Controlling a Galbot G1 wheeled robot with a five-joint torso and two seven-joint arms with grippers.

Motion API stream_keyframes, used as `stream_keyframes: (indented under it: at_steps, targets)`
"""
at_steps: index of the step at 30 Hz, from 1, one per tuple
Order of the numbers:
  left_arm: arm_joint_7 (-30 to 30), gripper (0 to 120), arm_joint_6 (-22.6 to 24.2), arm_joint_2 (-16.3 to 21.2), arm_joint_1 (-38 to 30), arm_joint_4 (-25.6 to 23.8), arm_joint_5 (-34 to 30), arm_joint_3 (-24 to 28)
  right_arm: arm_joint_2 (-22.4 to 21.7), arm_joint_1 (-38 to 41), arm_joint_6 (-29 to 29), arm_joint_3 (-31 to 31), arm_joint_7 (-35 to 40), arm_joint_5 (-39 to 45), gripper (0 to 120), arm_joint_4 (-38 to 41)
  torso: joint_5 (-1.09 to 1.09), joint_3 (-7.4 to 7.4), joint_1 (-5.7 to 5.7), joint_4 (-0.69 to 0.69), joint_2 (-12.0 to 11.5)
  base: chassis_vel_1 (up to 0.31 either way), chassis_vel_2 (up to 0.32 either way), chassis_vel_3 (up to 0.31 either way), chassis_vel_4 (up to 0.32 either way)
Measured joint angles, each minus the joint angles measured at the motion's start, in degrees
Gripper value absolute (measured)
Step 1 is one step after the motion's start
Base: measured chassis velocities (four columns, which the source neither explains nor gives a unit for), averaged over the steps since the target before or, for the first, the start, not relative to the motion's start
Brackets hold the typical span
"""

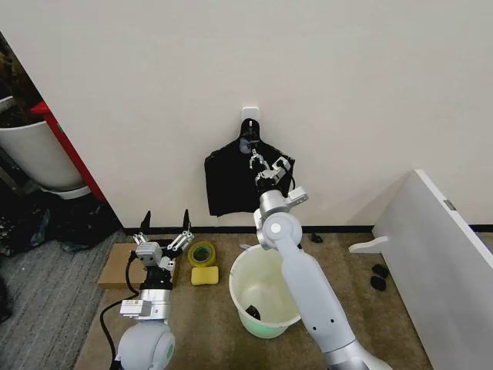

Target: Place the garbage bag over the trash bin.

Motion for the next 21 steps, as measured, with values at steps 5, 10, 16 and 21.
stream_keyframes:
  at_steps: [5,10,16,21]
  targets:
    - [-0.04,100,-0.03,-0.02,-0.28,0.65,0.00,0.14,-0.01,-0.46,0.63,-0.10,-0.57,-0.03,0,0.05,0.00,0.00,0.00,0.00,0.00,0.000,0.000,0.000,0.000]
    - [-0.28,100,-0.10,-0.02,-0.92,1.16,-0.05,0.54,-0.03,-4.95,1.45,-1.68,-0.60,-0.69,0,3.21,0.00,0.00,0.00,0.00,0.00,0.000,0.000,0.000,0.000]
    - [-0.49,100,-0.11,-0.01,-1.51,1.43,-0.28,0.65,-1.96,-12.39,1.69,-3.87,-0.57,-2.75,0,8.51,0.00,0.00,0.00,0.01,0.00,0.000,0.000,0.000,0.000]
    - [-0.49,100,-0.25,-0.07,-1.54,1.54,-0.27,0.96,-4.65,-17.84,2.37,-4.78,-0.81,-5.92,0,11.81,0.01,-0.01,0.00,0.00,0.00,0.000,0.000,0.000,0.000]
